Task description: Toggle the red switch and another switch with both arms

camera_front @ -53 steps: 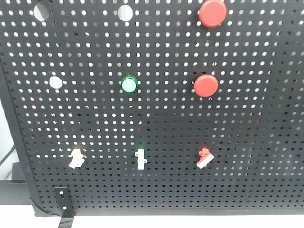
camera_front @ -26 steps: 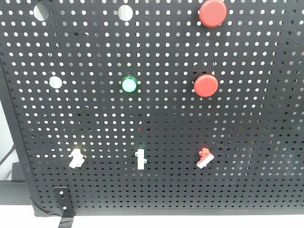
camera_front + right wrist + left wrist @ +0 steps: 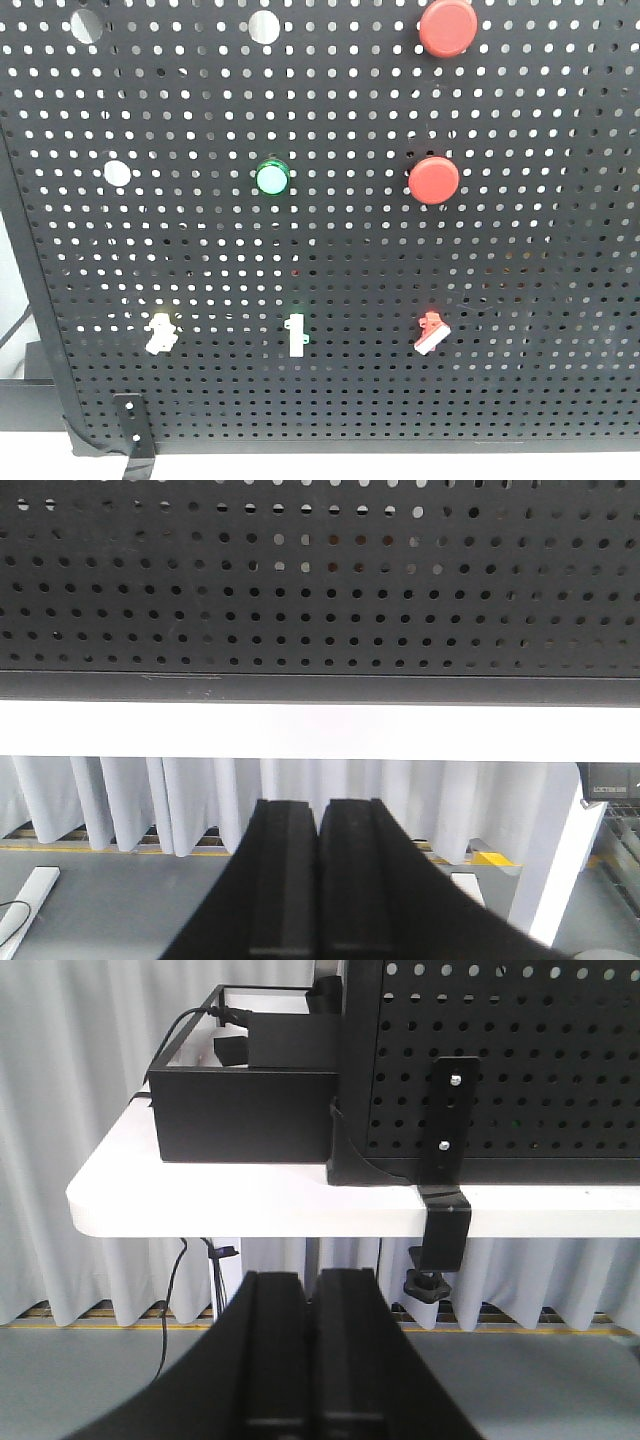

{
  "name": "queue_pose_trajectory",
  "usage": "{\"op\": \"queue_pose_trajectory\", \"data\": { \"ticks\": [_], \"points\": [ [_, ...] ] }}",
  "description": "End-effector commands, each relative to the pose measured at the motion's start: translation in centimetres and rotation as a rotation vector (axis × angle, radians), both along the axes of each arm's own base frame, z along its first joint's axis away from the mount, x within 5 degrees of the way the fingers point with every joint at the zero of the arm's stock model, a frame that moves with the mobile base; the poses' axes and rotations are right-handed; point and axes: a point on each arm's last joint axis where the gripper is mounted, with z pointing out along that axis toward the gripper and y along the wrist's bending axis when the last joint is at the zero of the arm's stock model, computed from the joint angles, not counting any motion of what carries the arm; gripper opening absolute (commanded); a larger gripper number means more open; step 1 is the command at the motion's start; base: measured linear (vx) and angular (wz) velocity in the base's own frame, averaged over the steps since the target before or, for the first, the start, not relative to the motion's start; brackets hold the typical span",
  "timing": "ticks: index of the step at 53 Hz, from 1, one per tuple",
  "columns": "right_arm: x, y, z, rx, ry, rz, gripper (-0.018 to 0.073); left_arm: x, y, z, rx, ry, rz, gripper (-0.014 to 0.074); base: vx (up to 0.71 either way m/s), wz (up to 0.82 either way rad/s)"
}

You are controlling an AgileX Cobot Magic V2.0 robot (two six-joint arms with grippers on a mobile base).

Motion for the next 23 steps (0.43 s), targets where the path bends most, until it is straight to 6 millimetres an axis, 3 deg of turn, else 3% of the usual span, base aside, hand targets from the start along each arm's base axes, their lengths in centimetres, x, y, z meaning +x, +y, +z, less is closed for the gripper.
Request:
{"op": "queue_pose_trajectory", "data": {
  "ticks": [1, 23],
  "points": [
    [0.04, 0.02, 0.65, -0.011, -0.092, 0.001, -0.0005, 0.09, 0.09, 0.10, -0.009, -0.067, 0.011, 0.0003, 0.00, 0.00],
    [0.04, 0.02, 0.65, -0.011, -0.092, 0.001, -0.0005, 0.09, 0.09, 0.10, -0.009, -0.067, 0.011, 0.0003, 0.00, 0.00]
  ]
}}
